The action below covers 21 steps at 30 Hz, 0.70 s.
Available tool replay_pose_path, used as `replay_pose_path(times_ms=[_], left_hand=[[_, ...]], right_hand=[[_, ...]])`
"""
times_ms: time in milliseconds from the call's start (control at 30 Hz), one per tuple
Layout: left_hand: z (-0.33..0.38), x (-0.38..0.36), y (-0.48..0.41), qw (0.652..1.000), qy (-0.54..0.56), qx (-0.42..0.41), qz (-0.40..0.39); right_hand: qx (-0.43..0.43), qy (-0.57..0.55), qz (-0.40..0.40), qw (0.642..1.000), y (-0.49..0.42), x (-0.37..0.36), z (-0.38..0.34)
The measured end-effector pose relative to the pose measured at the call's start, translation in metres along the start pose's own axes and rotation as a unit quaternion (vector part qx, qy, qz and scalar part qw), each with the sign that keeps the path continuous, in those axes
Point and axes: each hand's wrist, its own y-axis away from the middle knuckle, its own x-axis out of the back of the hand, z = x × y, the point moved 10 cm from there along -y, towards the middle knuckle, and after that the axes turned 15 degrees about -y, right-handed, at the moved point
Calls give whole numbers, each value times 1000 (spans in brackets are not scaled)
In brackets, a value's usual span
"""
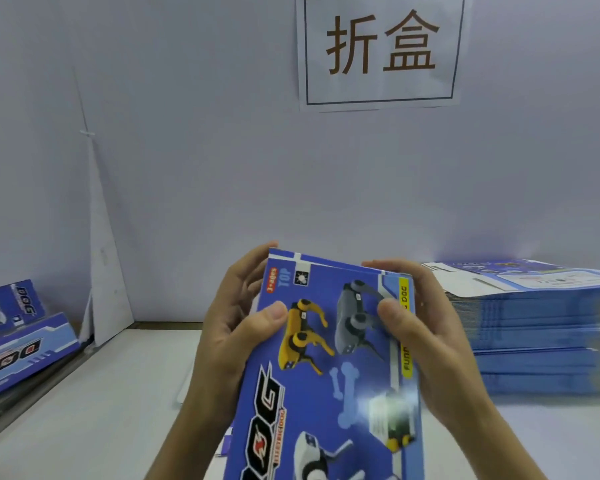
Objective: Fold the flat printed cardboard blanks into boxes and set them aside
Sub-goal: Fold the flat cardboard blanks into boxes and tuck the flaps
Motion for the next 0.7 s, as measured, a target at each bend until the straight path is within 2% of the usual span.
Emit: replay_pose_path(times_ms=[200,433,533,700], left_hand=[[5,0,3,999,-5,-33,18],[4,-4,9,999,0,-24,33],[16,-6,5,997,-24,-60,48],[15,-9,6,998,0,-23,63]], right_hand=[[35,-22,-6,999,6,-8,-9],[53,13,-24,998,6,-10,-15],[69,47,-22,996,5,-10,-20],[66,74,-36,994,6,-15,-25]])
